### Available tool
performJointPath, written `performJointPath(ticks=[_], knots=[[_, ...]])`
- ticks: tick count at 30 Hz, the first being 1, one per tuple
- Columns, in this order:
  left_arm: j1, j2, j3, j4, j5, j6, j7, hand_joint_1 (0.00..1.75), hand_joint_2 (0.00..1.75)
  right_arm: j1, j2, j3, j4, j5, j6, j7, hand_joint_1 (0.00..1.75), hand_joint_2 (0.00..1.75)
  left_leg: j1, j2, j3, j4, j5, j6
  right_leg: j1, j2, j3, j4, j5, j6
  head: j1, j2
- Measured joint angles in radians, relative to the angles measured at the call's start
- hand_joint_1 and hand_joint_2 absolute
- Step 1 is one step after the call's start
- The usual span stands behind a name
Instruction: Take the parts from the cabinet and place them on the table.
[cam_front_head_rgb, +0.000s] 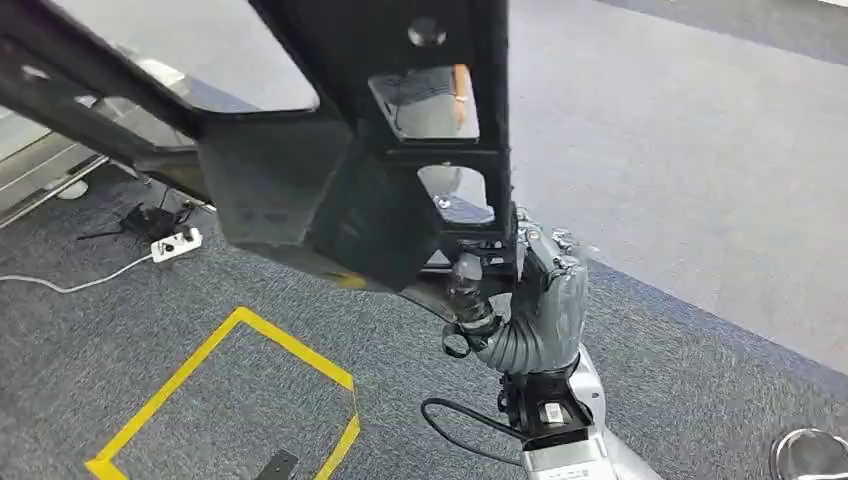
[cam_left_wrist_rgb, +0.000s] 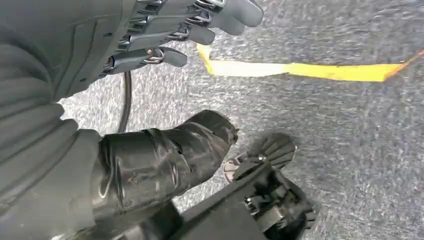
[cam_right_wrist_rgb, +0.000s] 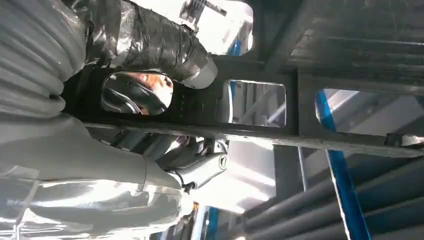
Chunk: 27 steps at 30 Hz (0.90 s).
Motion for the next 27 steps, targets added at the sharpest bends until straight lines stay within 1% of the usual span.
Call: performJointPath(ticks=[1,2,3,4,5,6,7,8,9,10,11,12,13,14,15,16,17,18,19,20,21,22,23,24,25,26,27], knots=[[-0.001,0.000,0.000,0.000,0.000,0.000,-0.002,0.00,1.75,0.000,0.000,0.000,0.000,0.000,0.000,0.000,1.75,1.75,0.000,-0.010,0.003,-0.001,-0.002,0.004,0.000,0.054,-0.013,0.036,-0.024,-0.001,0.005,0.000],[-0.003,0.000,0.000,0.000,0.000,0.000,-0.003,0.00,1.75,0.000,0.000,0.000,0.000,0.000,0.000,0.000,1.75,1.75,-0.001,-0.018,0.005,-0.001,-0.002,0.010,0.000,0.080,-0.048,0.107,-0.062,-0.003,0.006,0.000],[-0.006,0.000,0.000,0.000,0.000,0.000,-0.003,0.00,1.75,0.002,-0.001,0.000,0.000,0.000,-0.001,0.000,1.75,1.75,-0.002,-0.034,0.005,0.000,-0.004,0.013,0.002,0.092,-0.102,0.206,-0.103,-0.004,0.010,0.000],[-0.006,0.000,0.000,0.000,0.000,0.000,-0.005,0.00,1.75,0.004,-0.001,0.000,0.000,0.000,-0.001,0.000,1.75,1.75,-0.004,-0.048,0.005,0.000,-0.004,0.014,0.003,0.096,-0.144,0.278,-0.123,-0.005,0.009,0.000],[-0.006,0.000,0.000,0.000,0.000,0.000,-0.006,0.00,1.75,0.004,-0.001,0.000,0.000,0.000,-0.001,0.000,1.75,1.75,-0.005,-0.063,0.005,0.002,-0.006,0.016,0.003,0.096,-0.173,0.314,-0.120,-0.006,0.008,0.000],[-0.005,0.000,0.000,0.000,0.000,0.000,-0.006,0.00,1.75,0.005,-0.001,0.000,0.001,0.000,-0.001,0.000,1.75,1.75,-0.005,-0.078,0.006,0.004,-0.007,0.016,0.003,0.096,-0.177,0.299,-0.090,-0.007,0.009,0.000],[-0.004,0.000,0.000,0.000,0.000,0.000,-0.006,0.00,1.75,0.004,-0.001,0.000,0.001,0.000,-0.001,0.000,1.75,1.75,-0.005,-0.096,0.008,0.007,-0.009,0.015,0.002,0.098,-0.158,0.240,-0.041,-0.009,0.010,0.000],[-0.004,0.000,0.000,0.000,0.000,0.000,-0.006,0.00,1.75,0.004,-0.001,0.000,0.001,0.000,-0.001,0.000,1.75,1.75,-0.005,-0.113,0.012,0.010,-0.012,0.012,0.000,0.106,-0.123,0.151,0.015,-0.012,0.010,0.000],[-0.004,0.000,0.000,0.000,-0.001,0.000,-0.006,0.00,1.75,0.004,-0.001,0.000,0.001,0.000,-0.001,0.000,1.75,1.75,-0.004,-0.128,0.015,0.014,-0.016,0.008,-0.002,0.139,-0.086,0.060,0.064,-0.014,0.011,0.000],[-0.005,-0.001,0.000,0.000,-0.002,0.000,-0.008,0.00,1.75,0.005,-0.001,0.000,0.002,0.000,-0.001,0.000,1.75,1.75,-0.005,-0.136,0.010,0.016,-0.018,0.005,-0.007,0.197,-0.077,0.035,0.046,-0.016,0.008,0.000],[-0.008,-0.001,0.000,0.000,-0.003,0.001,-0.010,0.00,1.75,0.004,-0.002,0.000,0.001,0.000,-0.002,0.000,1.75,1.75,-0.005,-0.151,0.001,0.023,-0.018,0.000,-0.008,0.195,-0.070,0.016,0.049,-0.015,0.006,0.000],[-0.008,-0.001,0.000,0.000,-0.006,0.001,-0.014,0.00,1.75,0.006,-0.002,0.000,0.002,0.000,-0.003,0.001,1.75,1.75,0.001,-0.162,-0.003,0.019,-0.014,-0.009,-0.003,0.185,-0.070,0.017,0.050,-0.019,0.010,0.000],[-0.006,-0.001,0.000,0.000,-0.010,0.001,-0.016,0.00,1.75,0.006,-0.003,0.000,0.002,0.000,-0.003,0.001,1.75,1.75,0.004,-0.171,-0.005,0.015,-0.011,-0.015,0.003,0.175,-0.069,0.018,0.050,-0.022,0.010,0.000],[-0.005,0.000,0.000,0.000,-0.010,0.001,-0.016,0.00,1.75,0.005,-0.002,0.000,0.002,0.000,-0.003,0.001,1.75,1.75,0.005,-0.186,-0.006,0.012,-0.009,-0.023,0.001,0.160,-0.064,0.013,0.052,-0.029,0.010,0.000],[-0.002,0.002,0.000,0.000,-0.010,0.000,-0.016,0.00,1.75,0.004,-0.002,0.000,0.002,0.000,-0.003,0.001,1.75,1.75,0.005,-0.156,-0.011,0.030,-0.013,-0.023,-0.006,0.145,-0.055,0.001,0.057,-0.038,0.009,0.000],[-0.001,0.002,0.000,0.000,-0.009,0.001,-0.016,0.00,1.75,0.005,-0.002,0.000,0.002,0.000,-0.004,0.000,1.75,1.75,-0.005,-0.087,-0.025,0.062,-0.028,-0.029,-0.004,0.132,-0.046,-0.005,0.055,-0.044,0.003,0.000],[-0.004,0.002,0.000,0.000,-0.009,0.000,-0.016,0.00,1.75,0.004,-0.002,0.000,0.002,0.000,-0.005,0.000,1.75,1.75,-0.003,-0.053,-0.058,0.122,-0.062,-0.033,-0.001,0.116,-0.041,-0.005,0.053,-0.050,-0.002,0.000],[-0.007,0.001,0.000,-0.001,-0.009,0.000,-0.016,0.00,1.75,0.005,-0.002,0.000,0.002,0.000,-0.006,0.000,1.75,1.75,0.001,-0.038,-0.096,0.193,-0.093,-0.036,0.002,0.101,-0.040,-0.005,0.051,-0.053,-0.001,0.000],[-0.007,0.000,0.000,-0.001,-0.009,-0.002,-0.015,0.00,1.75,0.006,-0.002,0.000,0.002,0.000,-0.007,0.000,1.75,1.75,0.004,-0.032,-0.134,0.259,-0.118,-0.040,0.004,0.084,-0.039,-0.005,0.048,-0.056,-0.002,0.000],[-0.007,-0.002,0.000,-0.002,-0.009,-0.004,-0.013,0.00,1.75,0.006,-0.002,0.000,0.002,0.000,-0.007,0.000,1.75,1.75,0.006,-0.030,-0.158,0.299,-0.126,-0.042,0.005,0.069,-0.038,-0.004,0.045,-0.056,-0.002,0.000],[-0.005,-0.002,0.000,-0.001,-0.009,-0.005,-0.010,0.00,1.75,0.006,-0.002,0.000,0.002,0.000,-0.008,0.000,1.75,1.75,0.008,-0.028,-0.158,0.294,-0.111,-0.043,0.005,0.055,-0.037,-0.004,0.042,-0.055,-0.002,0.000],[-0.003,-0.002,0.000,-0.001,-0.009,-0.006,-0.009,0.00,1.75,0.006,-0.002,0.000,0.002,0.000,-0.008,0.000,1.75,1.75,0.008,-0.023,-0.136,0.250,-0.081,-0.044,0.005,0.042,-0.034,-0.003,0.039,-0.053,-0.002,0.000],[-0.002,-0.002,0.000,-0.001,-0.009,-0.007,-0.009,0.00,1.75,0.006,-0.002,0.000,0.002,0.000,-0.009,0.000,1.75,1.75,0.009,-0.015,-0.093,0.171,-0.041,-0.042,0.005,0.029,-0.030,-0.002,0.035,-0.050,-0.002,0.000],[-0.003,-0.002,0.000,-0.001,-0.009,-0.007,-0.009,0.00,1.75,0.006,-0.002,0.000,0.002,0.000,-0.009,0.000,1.75,1.75,0.008,0.007,-0.043,0.084,-0.004,-0.039,0.005,0.018,-0.025,-0.001,0.031,-0.047,-0.002,0.000],[-0.005,-0.002,0.000,-0.001,-0.009,-0.009,-0.009,0.00,1.75,0.006,-0.002,0.000,0.002,0.000,-0.009,0.000,1.75,1.75,0.000,0.060,-0.014,0.019,-0.009,-0.035,0.007,0.007,-0.020,-0.001,0.026,-0.042,-0.002,0.000],[-0.007,-0.002,0.000,-0.002,-0.008,-0.016,-0.010,0.00,1.75,0.005,-0.002,0.000,0.002,0.000,-0.009,0.000,1.75,1.75,-0.009,0.084,-0.007,0.015,-0.010,-0.022,0.019,-0.003,-0.020,0.001,0.021,-0.035,-0.001,0.000],[-0.009,-0.002,0.000,-0.002,0.000,-0.024,-0.012,0.00,1.75,0.006,-0.003,0.000,0.002,0.000,-0.009,-0.001,1.75,1.75,-0.011,0.069,-0.010,0.018,-0.010,-0.017,0.016,-0.010,-0.017,-0.004,0.021,-0.031,0.002,0.000]])
